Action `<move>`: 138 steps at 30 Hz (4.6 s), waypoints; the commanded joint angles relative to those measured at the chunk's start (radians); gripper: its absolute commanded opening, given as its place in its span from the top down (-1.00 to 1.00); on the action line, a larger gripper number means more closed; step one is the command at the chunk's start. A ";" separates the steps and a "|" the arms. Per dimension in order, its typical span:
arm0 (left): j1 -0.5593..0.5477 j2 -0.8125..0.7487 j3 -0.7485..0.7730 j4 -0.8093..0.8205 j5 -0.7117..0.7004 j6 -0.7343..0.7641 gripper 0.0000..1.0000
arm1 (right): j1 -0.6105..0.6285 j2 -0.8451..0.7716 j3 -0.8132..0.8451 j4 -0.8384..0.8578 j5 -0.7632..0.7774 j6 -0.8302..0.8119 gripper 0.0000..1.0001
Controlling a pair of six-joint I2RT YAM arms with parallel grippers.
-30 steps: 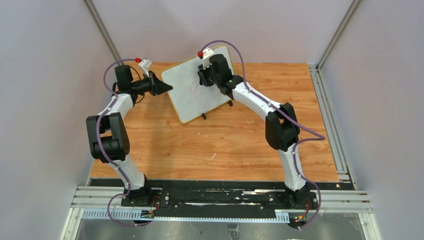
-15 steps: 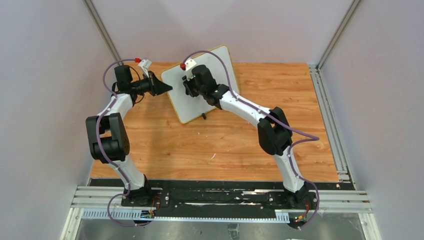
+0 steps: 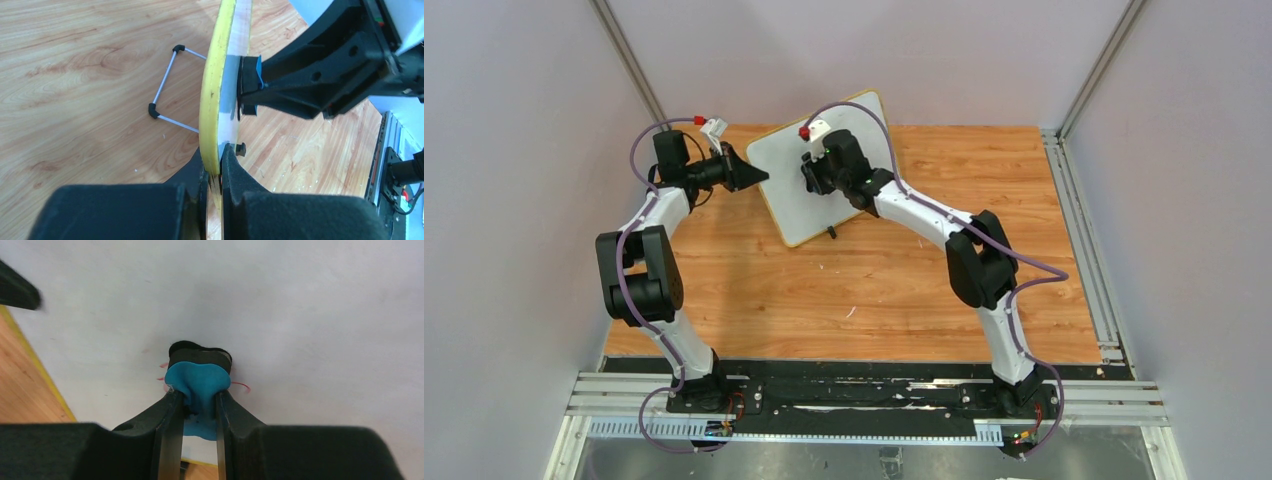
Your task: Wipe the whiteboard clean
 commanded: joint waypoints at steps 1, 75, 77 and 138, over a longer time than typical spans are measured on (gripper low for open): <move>-0.021 0.032 -0.041 -0.068 -0.168 0.215 1.00 | -0.112 -0.015 -0.098 0.015 0.048 0.001 0.99; -0.027 0.047 -0.043 -0.073 -0.177 0.224 1.00 | 0.024 -0.024 -0.163 0.076 0.050 0.035 0.99; -0.026 0.046 -0.042 -0.072 -0.177 0.225 1.00 | 0.049 -0.001 -0.124 0.059 0.045 0.034 0.99; -0.027 0.053 -0.032 -0.094 -0.189 0.238 1.00 | -0.328 -0.486 -0.417 -0.121 0.173 0.003 0.99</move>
